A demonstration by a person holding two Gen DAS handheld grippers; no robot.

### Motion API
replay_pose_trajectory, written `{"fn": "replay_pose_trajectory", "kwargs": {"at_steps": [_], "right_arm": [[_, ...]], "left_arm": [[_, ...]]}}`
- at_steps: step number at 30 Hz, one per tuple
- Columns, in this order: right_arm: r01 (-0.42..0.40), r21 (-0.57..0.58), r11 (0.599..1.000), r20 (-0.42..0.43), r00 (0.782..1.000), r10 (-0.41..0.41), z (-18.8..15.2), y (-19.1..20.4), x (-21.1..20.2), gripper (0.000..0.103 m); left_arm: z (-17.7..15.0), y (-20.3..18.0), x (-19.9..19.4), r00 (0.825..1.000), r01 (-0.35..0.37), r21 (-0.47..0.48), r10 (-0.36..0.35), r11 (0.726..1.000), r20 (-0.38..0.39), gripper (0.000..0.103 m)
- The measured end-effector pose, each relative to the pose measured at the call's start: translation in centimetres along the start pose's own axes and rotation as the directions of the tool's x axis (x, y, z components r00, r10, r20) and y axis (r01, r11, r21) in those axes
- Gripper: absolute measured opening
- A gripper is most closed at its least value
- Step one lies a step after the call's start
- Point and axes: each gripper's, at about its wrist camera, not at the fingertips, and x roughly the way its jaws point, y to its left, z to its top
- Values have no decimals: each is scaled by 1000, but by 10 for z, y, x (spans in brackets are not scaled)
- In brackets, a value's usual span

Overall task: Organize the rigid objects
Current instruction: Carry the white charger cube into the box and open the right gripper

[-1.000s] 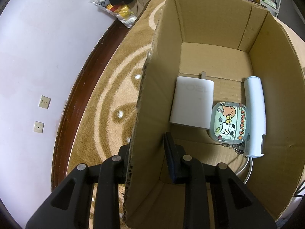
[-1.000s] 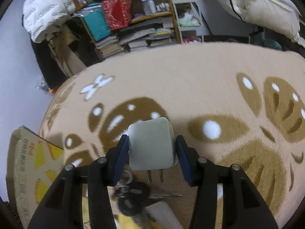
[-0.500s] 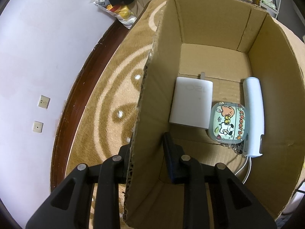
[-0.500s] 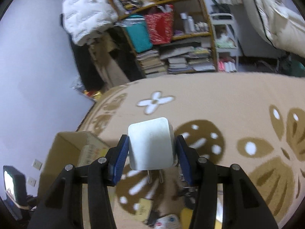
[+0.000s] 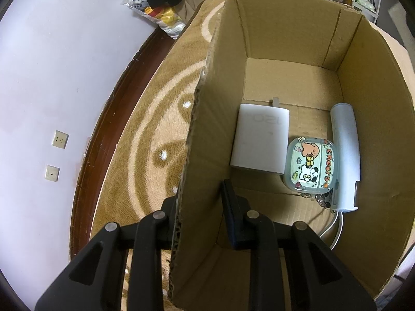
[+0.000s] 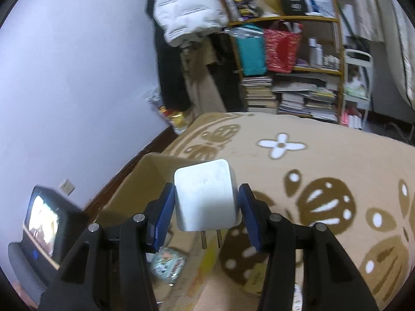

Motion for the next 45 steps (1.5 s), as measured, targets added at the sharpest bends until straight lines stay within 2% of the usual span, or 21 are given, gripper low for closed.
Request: {"fn": "replay_pose_trajectory", "kwargs": {"at_steps": [10,18,34,40,42,45], "right_arm": [[-36,-88,995,-32,999,33,-16,32,4,53],[-25,-116,993,-71,997,16,-22,31,11,53],[-28,-154,988,-84,996,15,-22,38,9,54],[1,-107,994,-44,999,-6,-14,24,-6,76],[38,-85,996,-31,999,-40,-11,15,-10,85],[93,-58,994,-17,995,-94,-8,1,-15,93]], "left_arm": [[1,3,2,1000,12,-11,-12,1000,-3,24],[1,4,2,1000,12,-12,-12,1000,-2,25],[0,7,5,1000,16,-17,-16,1000,-10,25],[1,6,6,1000,18,-21,-19,1000,-12,26],[1,4,6,1000,13,-16,-13,1000,-11,26],[-1,3,5,1000,9,-12,-9,1000,-10,26]]}}
